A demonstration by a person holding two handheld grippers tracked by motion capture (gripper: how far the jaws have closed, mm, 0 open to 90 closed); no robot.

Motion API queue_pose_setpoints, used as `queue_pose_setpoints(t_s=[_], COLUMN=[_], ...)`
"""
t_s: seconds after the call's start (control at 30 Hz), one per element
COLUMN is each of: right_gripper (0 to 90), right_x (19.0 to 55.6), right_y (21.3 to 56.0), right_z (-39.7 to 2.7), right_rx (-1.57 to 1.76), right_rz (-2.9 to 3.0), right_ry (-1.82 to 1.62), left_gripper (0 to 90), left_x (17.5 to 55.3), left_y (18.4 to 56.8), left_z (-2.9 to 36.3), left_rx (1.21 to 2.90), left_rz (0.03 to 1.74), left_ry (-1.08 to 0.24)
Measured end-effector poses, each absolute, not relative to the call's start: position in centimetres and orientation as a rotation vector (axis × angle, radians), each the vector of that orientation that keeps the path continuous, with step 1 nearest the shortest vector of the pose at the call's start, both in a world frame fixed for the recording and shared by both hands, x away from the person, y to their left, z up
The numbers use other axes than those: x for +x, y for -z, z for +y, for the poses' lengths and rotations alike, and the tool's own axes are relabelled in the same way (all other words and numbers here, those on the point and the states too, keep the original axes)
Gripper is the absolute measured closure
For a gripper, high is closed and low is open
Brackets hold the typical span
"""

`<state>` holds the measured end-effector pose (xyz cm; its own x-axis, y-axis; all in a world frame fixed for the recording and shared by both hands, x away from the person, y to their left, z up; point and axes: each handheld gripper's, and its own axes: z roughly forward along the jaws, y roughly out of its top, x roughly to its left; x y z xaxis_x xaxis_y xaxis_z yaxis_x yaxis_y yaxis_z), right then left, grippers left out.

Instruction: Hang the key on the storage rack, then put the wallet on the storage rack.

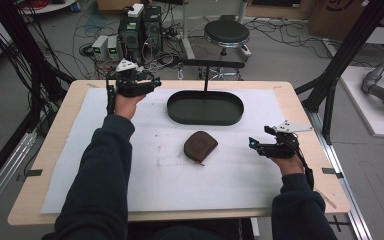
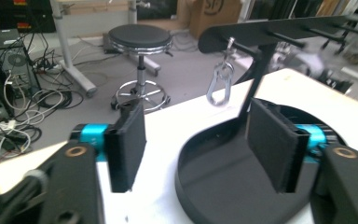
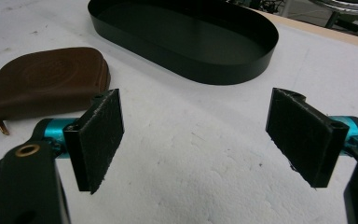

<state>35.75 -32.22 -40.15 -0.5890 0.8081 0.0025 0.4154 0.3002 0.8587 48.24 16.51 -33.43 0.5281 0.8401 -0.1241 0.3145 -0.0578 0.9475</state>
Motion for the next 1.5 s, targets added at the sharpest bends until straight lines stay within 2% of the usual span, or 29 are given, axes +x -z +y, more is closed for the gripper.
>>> queue_pose_setpoints(t_s=[0.07,0.13,0.17,0.57,1.03,1.33,1.5], right_gripper=[19.3,19.3,19.3,19.2,19.2,19.2,19.2], right_x=[35.9,35.9,36.1,36.1,36.1,35.4,35.8], right_y=[40.2,40.2,40.2,40.1,40.2,40.1,40.9], right_z=[-32.0,-31.9,-31.6,-30.7,-29.1,-26.1,-22.7], right_rx=[1.087,1.091,1.094,1.069,1.068,0.987,0.957], right_rz=[2.142,2.144,2.144,2.155,2.167,2.23,2.304], right_ry=[-1.217,-1.217,-1.219,-1.221,-1.232,-1.236,-1.213], left_gripper=[23.8,21.2,14.8,14.9,14.8,14.9,14.9], left_x=[46.9,45.9,44.7,39.4,36.4,35.0,34.9], left_y=[33.7,34.0,34.4,36.7,39.0,40.4,40.5], left_z=[17.1,17.6,18.1,20.6,22.2,23.3,23.4], left_rx=[1.624,1.613,1.622,1.631,1.677,1.663,1.656], left_rz=[1.001,0.982,0.958,0.881,0.875,0.896,0.899], left_ry=[-0.583,-0.591,-0.594,-0.629,-0.6,-0.613,-0.619])
